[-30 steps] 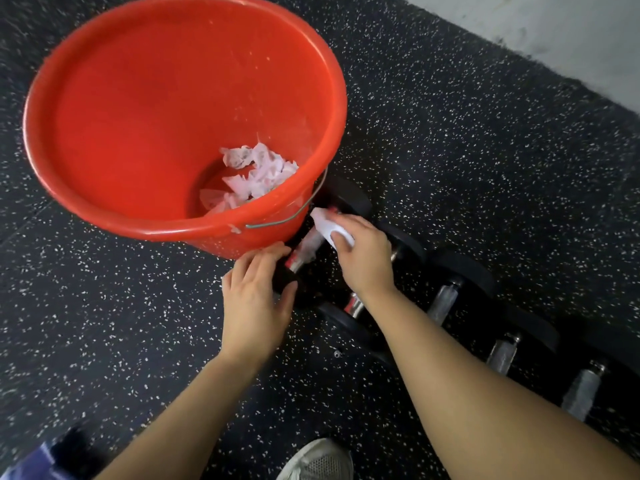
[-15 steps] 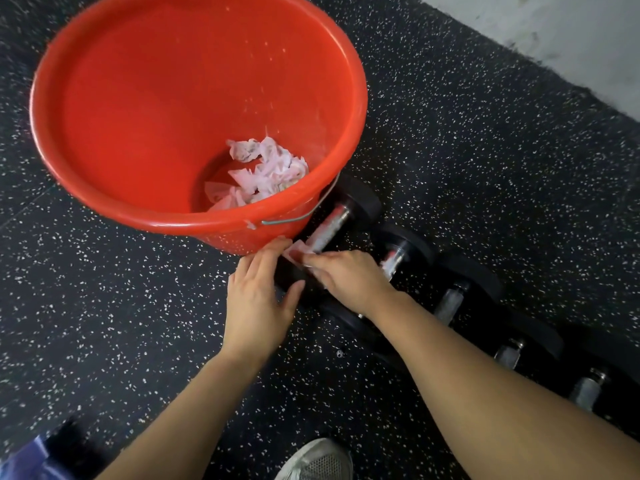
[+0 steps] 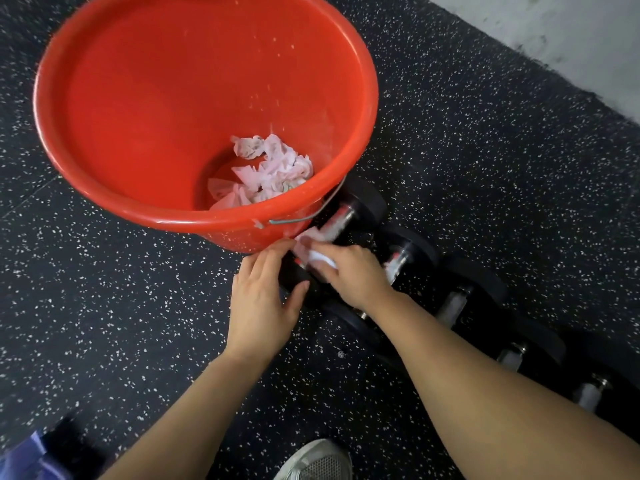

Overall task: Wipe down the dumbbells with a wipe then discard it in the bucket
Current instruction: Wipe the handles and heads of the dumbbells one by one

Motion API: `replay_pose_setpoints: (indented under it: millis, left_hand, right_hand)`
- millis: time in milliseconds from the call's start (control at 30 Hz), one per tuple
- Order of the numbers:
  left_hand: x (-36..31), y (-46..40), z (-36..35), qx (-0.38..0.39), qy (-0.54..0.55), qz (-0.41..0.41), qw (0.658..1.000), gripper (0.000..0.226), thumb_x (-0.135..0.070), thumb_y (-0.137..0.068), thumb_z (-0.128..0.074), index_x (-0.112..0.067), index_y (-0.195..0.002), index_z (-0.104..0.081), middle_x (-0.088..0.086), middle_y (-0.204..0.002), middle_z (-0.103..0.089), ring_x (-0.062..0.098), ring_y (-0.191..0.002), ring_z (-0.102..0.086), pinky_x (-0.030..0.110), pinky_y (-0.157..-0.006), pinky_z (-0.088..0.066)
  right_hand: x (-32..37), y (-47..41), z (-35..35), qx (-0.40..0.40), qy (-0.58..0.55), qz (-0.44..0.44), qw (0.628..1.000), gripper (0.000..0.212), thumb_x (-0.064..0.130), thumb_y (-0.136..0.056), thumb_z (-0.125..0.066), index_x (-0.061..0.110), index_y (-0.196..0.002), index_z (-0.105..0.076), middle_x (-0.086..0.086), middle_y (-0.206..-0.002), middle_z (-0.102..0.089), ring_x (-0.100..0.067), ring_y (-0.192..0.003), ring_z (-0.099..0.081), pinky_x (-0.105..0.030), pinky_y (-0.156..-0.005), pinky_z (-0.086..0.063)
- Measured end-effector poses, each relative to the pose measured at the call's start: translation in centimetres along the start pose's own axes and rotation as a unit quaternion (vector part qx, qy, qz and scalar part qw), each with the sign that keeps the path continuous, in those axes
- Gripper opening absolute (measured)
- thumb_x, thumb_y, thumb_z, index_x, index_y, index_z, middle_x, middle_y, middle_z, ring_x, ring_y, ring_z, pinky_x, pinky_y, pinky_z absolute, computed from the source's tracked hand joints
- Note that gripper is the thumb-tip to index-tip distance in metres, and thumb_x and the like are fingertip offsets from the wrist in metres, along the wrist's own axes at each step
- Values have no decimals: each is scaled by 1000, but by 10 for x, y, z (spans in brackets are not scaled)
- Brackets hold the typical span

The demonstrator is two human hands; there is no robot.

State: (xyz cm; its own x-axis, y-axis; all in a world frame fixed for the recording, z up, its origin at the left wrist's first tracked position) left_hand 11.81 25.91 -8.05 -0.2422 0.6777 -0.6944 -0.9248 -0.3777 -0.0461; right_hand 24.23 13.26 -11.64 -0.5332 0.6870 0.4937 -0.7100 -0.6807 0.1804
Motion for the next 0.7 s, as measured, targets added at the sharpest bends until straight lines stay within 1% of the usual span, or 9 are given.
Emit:
replay_pose_setpoints:
  millis: [67, 167, 267, 367, 433, 500, 567, 600, 700]
  left_hand:
    - [0, 0, 0, -2, 5, -4, 1000, 67, -20, -85, -80, -27, -142, -46, -7, -138, -59, 25, -126, -52, 47, -108, -44]
    - [2, 0, -1, -4, 8, -4, 1000, 66, -21, -85, -80, -24, -142, -48, -7, -138, -59, 25, -124, -53, 49, -107, -45]
    - [3, -1, -1, -4, 9, 2, 1000, 65, -21, -86, -79, -23, -143, -49, -7, -140, -59, 24, -126, -52, 50, -108, -44]
    - [2, 0, -1, -3, 13, 0, 1000, 64, -22, -86, -79, -23, -143, -49, -8, -140, -58, 24, -127, -51, 50, -108, -44]
    - [3, 0, -1, -5, 16, 0, 1000, 63, -21, -86, -79, -22, -142, -50, -8, -140, -58, 23, -125, -52, 50, -108, -44]
    - [3, 1, -2, -6, 17, -1, 1000, 63, -20, -86, -80, -21, -142, -50, -7, -139, -59, 25, -123, -52, 50, -107, -45]
    - [2, 1, -2, -7, 18, -1, 1000, 63, -19, -85, -80, -22, -141, -50, -7, -138, -60, 25, -121, -53, 51, -104, -46]
    - [2, 1, -1, -7, 21, -1, 1000, 64, -19, -85, -80, -23, -141, -49, -7, -137, -60, 25, -120, -53, 50, -104, -47]
    - [2, 1, -1, -7, 23, -1, 1000, 64, -19, -85, -80, -24, -141, -49, -7, -137, -60, 25, -121, -53, 50, -104, -47]
  right_hand:
    - [6, 0, -4, 28, 13, 29, 999, 47, 37, -99, -52, 51, -143, -46, -14, -95, -75, -41, -88, -69, -44, -72, -52]
    - [1, -7, 3, 21, 30, 22, 999, 46, 44, -99, -52, 47, -144, -46, -16, -98, -75, -41, -93, -68, -44, -74, -50]
    - [-14, -16, 16, -43, 32, -54, 997, 47, 52, -100, -49, 42, -145, -47, -21, -100, -74, -46, -96, -66, -45, -76, -48]
    - [-22, -20, 22, -94, 15, -122, 988, 47, 51, -101, -46, 43, -147, -43, -19, -107, -73, -45, -99, -64, -45, -77, -49]
    - [-21, -18, 16, -84, 11, -101, 991, 46, 49, -102, -46, 45, -147, -43, -21, -103, -73, -46, -97, -65, -46, -77, -49]
    - [-11, -11, 7, -50, 1, -48, 998, 44, 54, -100, -43, 48, -144, -45, -21, -98, -73, -45, -92, -67, -45, -75, -52]
    - [1, -3, -1, 0, -7, 6, 1000, 49, 63, -95, -32, 53, -141, -44, -18, -94, -75, -43, -87, -69, -43, -72, -54]
    - [6, -1, -2, 17, -2, 29, 999, 50, 62, -94, -29, 54, -141, -44, -16, -93, -75, -41, -85, -69, -43, -70, -54]
    - [5, -4, 3, 27, 47, 46, 997, 42, 54, -100, -40, 50, -141, -47, -15, -92, -75, -40, -85, -70, -42, -70, -52]
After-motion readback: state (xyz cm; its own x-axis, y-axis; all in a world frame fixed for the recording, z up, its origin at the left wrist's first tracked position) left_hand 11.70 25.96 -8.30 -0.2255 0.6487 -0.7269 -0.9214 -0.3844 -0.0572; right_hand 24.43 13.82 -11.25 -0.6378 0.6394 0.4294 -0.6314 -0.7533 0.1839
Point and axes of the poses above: each hand's wrist, its own y-axis away from the middle knuckle, its own z-axis out of the back of the hand, x = y × z, the point moved 4 cm from there along -y, towards the middle knuckle
